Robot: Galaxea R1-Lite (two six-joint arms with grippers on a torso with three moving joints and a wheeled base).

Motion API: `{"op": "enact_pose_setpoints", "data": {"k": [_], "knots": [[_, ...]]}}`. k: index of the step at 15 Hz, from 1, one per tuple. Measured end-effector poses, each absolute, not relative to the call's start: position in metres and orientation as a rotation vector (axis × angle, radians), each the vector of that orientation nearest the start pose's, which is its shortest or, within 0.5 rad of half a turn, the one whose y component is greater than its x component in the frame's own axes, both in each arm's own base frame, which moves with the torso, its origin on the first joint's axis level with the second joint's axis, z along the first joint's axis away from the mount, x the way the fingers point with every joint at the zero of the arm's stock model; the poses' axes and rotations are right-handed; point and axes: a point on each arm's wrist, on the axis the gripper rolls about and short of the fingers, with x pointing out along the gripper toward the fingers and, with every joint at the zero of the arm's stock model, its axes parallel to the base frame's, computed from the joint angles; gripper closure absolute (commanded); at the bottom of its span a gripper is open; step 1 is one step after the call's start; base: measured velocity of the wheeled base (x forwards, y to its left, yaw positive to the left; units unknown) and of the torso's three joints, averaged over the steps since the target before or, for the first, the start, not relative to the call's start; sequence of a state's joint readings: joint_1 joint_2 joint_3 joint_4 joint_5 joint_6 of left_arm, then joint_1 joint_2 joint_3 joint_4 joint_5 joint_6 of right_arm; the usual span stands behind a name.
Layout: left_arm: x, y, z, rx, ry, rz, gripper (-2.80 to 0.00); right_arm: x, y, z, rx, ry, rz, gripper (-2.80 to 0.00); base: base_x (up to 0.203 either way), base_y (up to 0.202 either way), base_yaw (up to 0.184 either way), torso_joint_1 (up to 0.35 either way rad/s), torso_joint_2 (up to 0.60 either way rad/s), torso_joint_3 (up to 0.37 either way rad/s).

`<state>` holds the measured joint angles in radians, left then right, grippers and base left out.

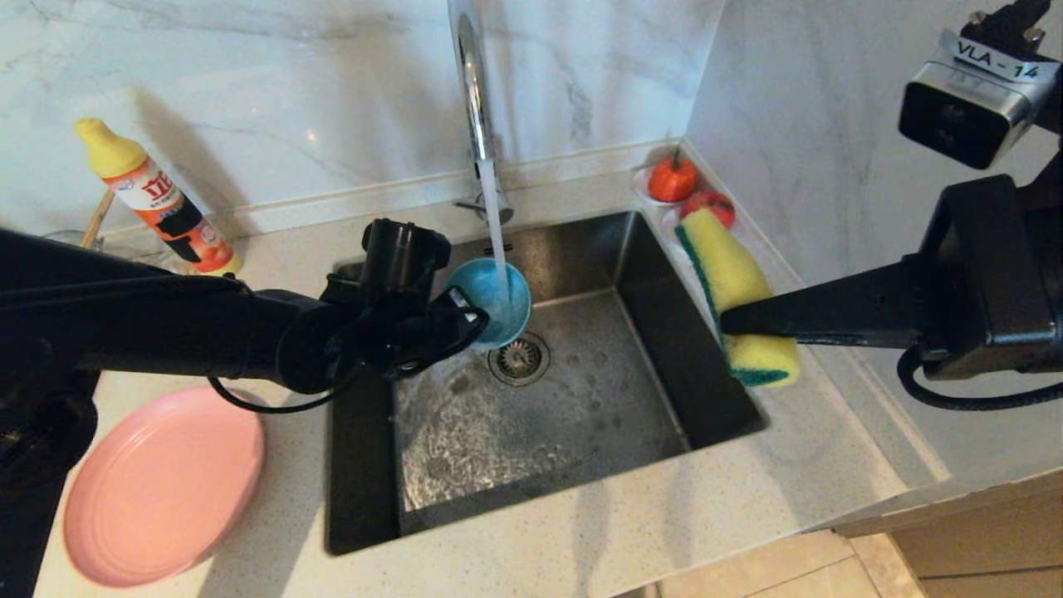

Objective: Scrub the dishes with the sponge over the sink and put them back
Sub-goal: Rinse the bowl

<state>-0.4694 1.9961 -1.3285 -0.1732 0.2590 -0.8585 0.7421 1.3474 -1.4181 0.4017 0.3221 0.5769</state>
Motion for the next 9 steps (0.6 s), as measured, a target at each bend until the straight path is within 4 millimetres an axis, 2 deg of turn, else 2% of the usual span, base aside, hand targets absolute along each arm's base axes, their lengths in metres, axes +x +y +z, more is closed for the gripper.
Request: {"op": "enact_pose_setpoints", "data": {"k": [5,9], "knots": [[0.356,-0.175,0.166,-0.644,0.552,0.022,0.0,0.139,0.137,0.347,0.446,0.629,0.922,0.0,0.0,0.0,0.0,0.0,0.0,0.0],[0.344,-0.169,0.159,-0.584,0.641,0.062,0.0,0.138,0.137,0.345,0.444,0.635,0.921,0.0,0.0,0.0,0.0,0.0,0.0,0.0]]}}
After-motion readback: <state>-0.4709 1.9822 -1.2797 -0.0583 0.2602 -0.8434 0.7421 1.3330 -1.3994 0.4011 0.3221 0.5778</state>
